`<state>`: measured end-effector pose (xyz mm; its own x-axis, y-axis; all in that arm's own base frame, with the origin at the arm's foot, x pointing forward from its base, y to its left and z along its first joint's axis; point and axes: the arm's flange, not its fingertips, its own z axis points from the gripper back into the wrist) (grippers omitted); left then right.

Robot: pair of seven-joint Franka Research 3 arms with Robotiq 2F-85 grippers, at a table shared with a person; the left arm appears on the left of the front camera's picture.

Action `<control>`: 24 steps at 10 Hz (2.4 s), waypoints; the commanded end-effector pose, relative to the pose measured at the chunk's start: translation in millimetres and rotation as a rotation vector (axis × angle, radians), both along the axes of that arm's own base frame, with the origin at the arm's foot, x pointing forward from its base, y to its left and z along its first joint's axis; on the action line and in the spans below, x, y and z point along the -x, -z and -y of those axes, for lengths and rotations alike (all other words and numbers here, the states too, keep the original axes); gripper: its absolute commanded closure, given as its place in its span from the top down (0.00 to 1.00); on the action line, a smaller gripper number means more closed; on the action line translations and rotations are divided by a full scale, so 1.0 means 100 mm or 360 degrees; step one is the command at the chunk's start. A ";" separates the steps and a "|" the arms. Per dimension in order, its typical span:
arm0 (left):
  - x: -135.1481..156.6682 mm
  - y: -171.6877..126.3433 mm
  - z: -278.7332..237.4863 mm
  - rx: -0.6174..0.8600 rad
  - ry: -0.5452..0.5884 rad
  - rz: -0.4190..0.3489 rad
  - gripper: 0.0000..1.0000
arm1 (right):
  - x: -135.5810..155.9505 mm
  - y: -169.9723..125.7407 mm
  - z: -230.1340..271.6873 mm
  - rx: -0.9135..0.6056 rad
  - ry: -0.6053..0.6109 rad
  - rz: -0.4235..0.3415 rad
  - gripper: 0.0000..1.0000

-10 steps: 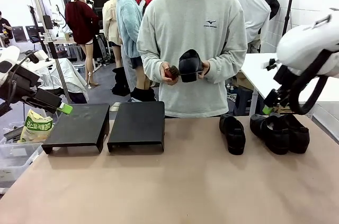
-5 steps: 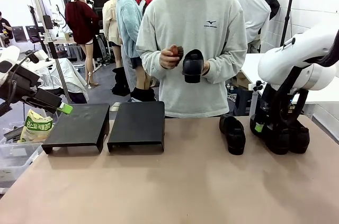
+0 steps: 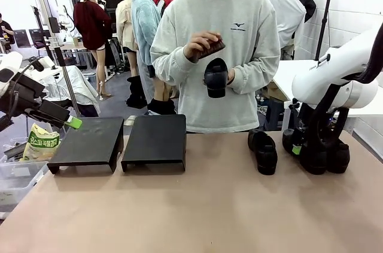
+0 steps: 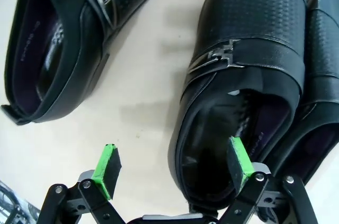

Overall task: Organize the shoes by placing them on the stand.
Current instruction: Pick up one Shoe and place it in the middle of the table.

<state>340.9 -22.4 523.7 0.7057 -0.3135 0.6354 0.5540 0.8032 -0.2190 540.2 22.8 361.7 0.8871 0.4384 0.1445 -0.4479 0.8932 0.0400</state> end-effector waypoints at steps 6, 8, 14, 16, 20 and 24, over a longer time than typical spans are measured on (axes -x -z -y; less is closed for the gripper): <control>-0.01 0.00 -0.01 0.0018 0.0001 0.0005 1.00 | -0.12 0.06 -0.26 0.0169 0.0155 0.0062 1.00; -0.01 0.00 -0.01 0.0018 0.0001 0.0005 1.00 | -0.16 0.09 -0.27 0.0160 0.0163 0.0060 1.00; -0.01 0.00 -0.01 0.0018 0.0001 0.0005 1.00 | -0.23 0.22 -0.27 0.0225 0.0166 0.0015 0.15; -0.01 0.00 -0.01 0.0018 0.0001 0.0005 1.00 | -0.26 0.25 -0.25 0.0232 0.0179 0.0012 0.00; -0.01 0.00 -0.01 0.0018 0.0001 0.0005 1.00 | -0.26 0.25 -0.22 0.0239 0.0203 0.0017 0.00; -0.01 0.00 -0.01 0.0018 0.0001 0.0005 1.00 | 0.05 -0.30 -0.21 0.0130 0.0384 0.0067 0.00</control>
